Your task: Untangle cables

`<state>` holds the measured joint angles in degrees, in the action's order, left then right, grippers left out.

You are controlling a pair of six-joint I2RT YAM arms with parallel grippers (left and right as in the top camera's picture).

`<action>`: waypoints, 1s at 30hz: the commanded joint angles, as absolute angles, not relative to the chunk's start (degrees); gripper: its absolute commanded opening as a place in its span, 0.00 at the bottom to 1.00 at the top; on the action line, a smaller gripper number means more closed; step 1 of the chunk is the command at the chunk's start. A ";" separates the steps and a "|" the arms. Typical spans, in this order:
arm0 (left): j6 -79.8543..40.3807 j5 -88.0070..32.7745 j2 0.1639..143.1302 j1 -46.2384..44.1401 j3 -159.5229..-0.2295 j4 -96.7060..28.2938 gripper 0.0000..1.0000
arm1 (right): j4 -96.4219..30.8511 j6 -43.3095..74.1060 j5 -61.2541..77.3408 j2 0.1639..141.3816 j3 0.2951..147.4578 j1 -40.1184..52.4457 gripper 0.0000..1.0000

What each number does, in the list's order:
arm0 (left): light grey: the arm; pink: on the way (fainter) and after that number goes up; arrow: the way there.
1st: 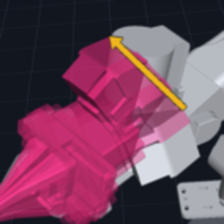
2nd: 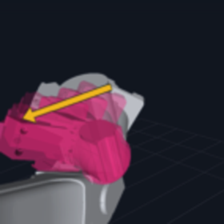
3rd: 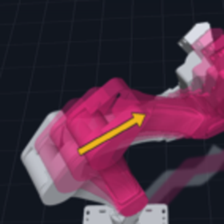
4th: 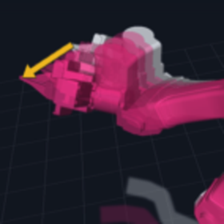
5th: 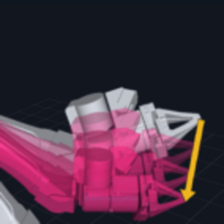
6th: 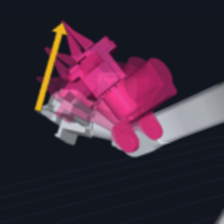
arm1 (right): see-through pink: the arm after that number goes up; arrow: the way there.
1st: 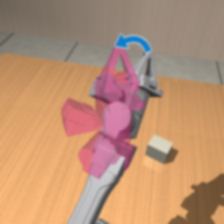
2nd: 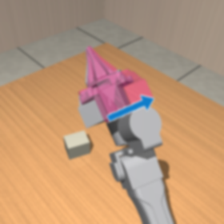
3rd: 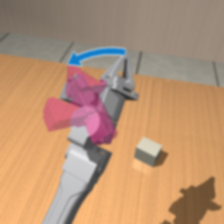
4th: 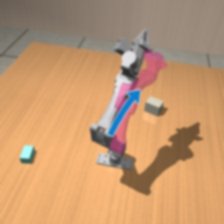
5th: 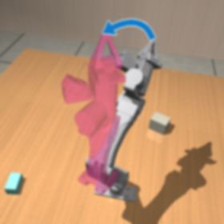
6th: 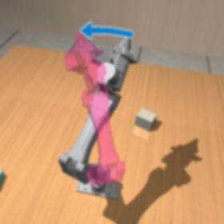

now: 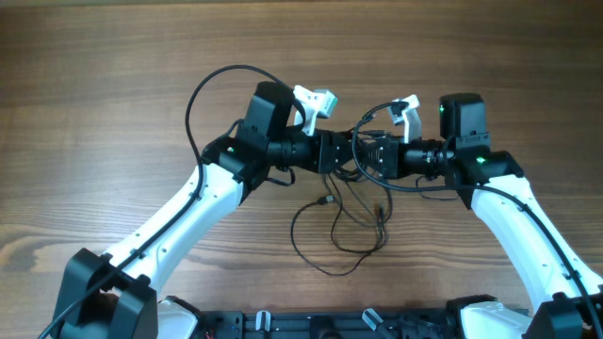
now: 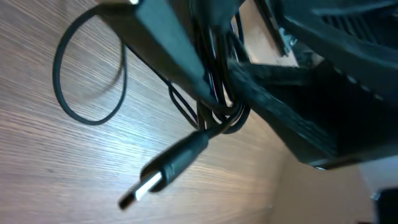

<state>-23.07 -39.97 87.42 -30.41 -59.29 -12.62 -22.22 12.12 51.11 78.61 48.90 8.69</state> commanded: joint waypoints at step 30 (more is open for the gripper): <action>-22.96 -16.71 76.49 -19.97 -59.96 -22.28 0.04 | -30.89 25.65 16.21 78.41 49.17 8.82 0.04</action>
<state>-23.09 -25.21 80.60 -26.09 -59.31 -21.82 -28.91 22.11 35.29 78.19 50.35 11.42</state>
